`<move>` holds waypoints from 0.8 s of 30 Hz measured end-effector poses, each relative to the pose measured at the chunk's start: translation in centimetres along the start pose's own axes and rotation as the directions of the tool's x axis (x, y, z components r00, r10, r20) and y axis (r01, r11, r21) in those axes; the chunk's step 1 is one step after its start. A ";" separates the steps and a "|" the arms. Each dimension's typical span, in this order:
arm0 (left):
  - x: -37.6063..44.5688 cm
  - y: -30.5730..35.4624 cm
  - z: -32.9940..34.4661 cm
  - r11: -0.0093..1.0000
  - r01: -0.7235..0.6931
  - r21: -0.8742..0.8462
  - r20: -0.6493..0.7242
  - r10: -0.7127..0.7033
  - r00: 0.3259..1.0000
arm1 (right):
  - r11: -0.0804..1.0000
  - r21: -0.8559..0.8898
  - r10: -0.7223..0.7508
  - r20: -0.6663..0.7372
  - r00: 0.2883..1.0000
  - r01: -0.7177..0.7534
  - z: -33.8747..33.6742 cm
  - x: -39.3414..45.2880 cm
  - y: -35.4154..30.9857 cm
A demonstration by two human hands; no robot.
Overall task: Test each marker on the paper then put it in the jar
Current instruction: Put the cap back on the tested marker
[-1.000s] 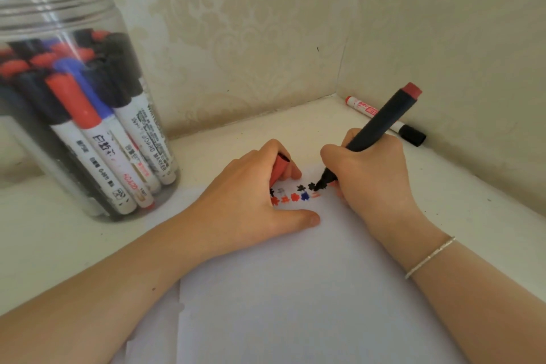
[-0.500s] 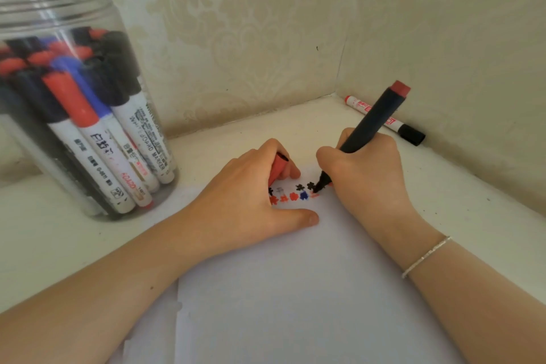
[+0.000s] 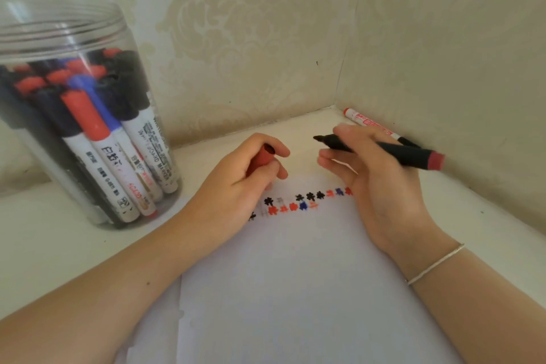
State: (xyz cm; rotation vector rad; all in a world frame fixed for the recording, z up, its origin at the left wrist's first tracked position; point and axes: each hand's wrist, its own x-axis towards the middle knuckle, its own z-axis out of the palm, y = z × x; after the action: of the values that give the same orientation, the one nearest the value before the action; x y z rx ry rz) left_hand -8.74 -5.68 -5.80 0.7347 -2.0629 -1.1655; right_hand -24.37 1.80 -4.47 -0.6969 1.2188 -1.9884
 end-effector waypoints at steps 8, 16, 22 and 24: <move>0.0 -0.1 0.4 0.994 0.024 0.107 0.117 -0.037 0.992 | 1.000 0.007 0.025 0.065 0.998 -0.026 -0.3 0.0 -0.2; -0.1 -0.2 0.4 0.984 -0.027 0.177 0.144 0.002 0.990 | 0.984 -0.179 -0.002 0.099 0.995 0.020 -0.4 0.2 0.3; -0.2 0.0 0.4 0.969 -0.083 0.232 0.163 0.045 0.986 | 0.991 -0.132 0.065 0.235 0.970 -0.034 -0.2 -0.3 -0.1; -0.3 0.1 0.3 0.973 -0.111 0.201 0.159 0.079 0.984 | 0.992 -0.100 0.101 0.312 0.945 -0.073 -0.1 -0.4 -0.2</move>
State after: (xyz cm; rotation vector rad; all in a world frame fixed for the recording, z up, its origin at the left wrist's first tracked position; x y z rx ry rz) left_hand -8.83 -5.25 -5.88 0.6532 -2.3459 -0.9862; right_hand -24.25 2.24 -4.34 -0.9491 1.1238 -1.6803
